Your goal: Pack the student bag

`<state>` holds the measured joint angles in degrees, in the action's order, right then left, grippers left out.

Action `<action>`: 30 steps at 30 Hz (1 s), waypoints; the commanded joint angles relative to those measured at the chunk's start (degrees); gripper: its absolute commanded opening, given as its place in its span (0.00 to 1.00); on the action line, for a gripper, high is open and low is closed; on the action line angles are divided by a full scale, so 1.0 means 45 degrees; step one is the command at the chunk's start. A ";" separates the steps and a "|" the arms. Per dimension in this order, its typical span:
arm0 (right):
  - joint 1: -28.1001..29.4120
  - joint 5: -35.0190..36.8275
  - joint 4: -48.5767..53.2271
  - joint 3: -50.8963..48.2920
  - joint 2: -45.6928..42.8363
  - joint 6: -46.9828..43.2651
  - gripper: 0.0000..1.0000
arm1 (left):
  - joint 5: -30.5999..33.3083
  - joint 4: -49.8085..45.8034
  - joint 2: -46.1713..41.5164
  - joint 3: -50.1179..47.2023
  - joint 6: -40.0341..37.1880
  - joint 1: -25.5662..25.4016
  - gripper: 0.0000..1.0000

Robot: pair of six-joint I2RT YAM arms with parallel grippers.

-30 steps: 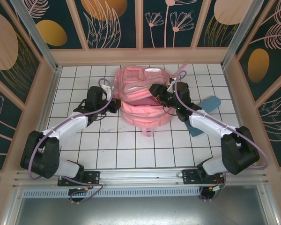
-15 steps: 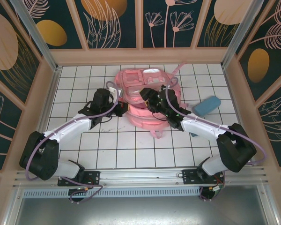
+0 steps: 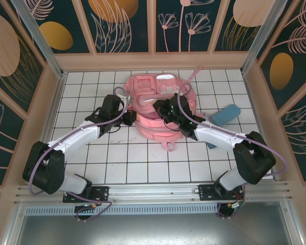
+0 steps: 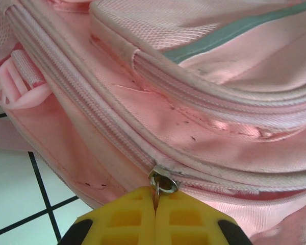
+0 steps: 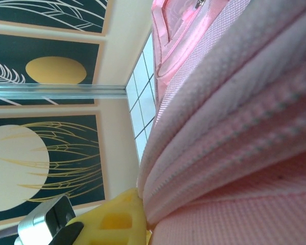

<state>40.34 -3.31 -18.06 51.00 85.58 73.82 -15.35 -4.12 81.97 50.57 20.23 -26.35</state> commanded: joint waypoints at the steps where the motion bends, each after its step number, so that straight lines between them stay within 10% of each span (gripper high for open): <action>1: -0.0233 -0.0116 0.0274 0.0062 -0.0274 -0.0609 0.02 | 0.1180 -0.0063 0.0540 0.0612 0.0512 0.0955 0.00; 14: 0.0327 -0.2682 -0.0018 0.2614 0.2643 -0.1659 0.03 | 0.3242 -0.0381 -0.0805 -0.0382 0.1257 0.1714 0.00; 18: 0.0409 -0.2626 0.0574 0.2777 0.2508 -0.1663 0.29 | 0.3422 -0.0676 -0.1126 -0.0882 0.1465 0.1724 0.02; 23: 0.0472 -0.0789 0.3343 0.2472 0.0938 -0.3013 0.65 | 0.3758 -0.1170 -0.1789 -0.1292 0.1735 0.1734 0.39; 30: -0.0117 0.3665 0.8457 0.2293 -0.1267 -0.5600 0.74 | 0.4048 -0.1565 -0.2944 -0.1336 0.1964 0.1734 0.78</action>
<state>42.06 0.69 7.44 61.34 83.83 55.68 0.93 -9.74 70.98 44.97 28.14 -18.65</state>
